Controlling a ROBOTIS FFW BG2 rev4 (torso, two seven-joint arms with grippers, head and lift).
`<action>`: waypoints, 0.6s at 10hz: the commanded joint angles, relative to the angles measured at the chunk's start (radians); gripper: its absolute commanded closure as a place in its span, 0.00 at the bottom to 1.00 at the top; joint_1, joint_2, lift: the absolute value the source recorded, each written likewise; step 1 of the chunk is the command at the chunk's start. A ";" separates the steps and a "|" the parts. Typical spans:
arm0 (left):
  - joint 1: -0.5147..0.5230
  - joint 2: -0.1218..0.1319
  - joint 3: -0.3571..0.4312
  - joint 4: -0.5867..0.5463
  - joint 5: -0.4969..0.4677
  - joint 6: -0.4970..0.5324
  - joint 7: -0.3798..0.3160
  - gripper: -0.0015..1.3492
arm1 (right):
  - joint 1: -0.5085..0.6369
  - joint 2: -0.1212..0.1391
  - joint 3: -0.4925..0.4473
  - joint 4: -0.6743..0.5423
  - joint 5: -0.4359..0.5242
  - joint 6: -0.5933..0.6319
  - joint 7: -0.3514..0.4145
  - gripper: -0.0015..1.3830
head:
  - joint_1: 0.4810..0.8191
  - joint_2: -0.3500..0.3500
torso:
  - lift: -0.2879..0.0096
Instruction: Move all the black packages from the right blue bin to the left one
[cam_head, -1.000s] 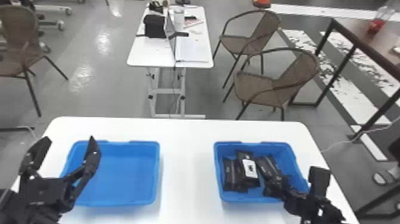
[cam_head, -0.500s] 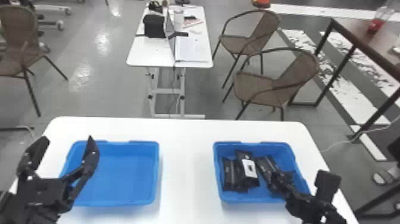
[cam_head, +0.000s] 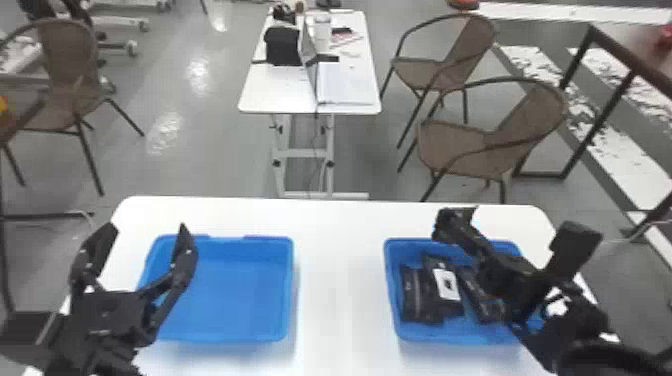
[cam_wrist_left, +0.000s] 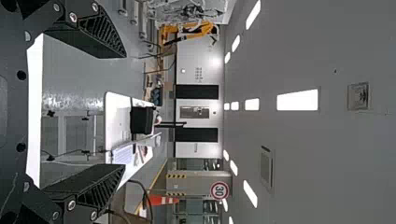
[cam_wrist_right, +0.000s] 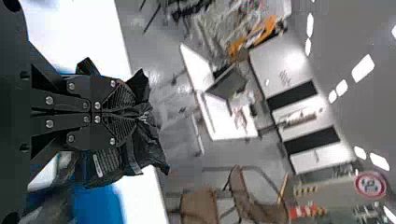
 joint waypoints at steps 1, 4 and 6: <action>-0.009 -0.003 -0.005 0.009 0.003 0.007 0.000 0.15 | -0.090 -0.063 0.139 0.030 -0.158 0.016 0.015 0.92 | 0.63 0.52 | 0.97; -0.063 -0.003 -0.029 0.039 -0.006 0.017 -0.023 0.13 | -0.242 -0.012 0.277 0.163 -0.361 0.089 0.118 0.92 | 0.63 0.72 | 0.97; -0.120 0.009 -0.052 0.096 -0.028 0.005 -0.034 0.11 | -0.326 0.024 0.329 0.226 -0.499 0.163 0.176 0.92 | 0.63 0.81 | 0.97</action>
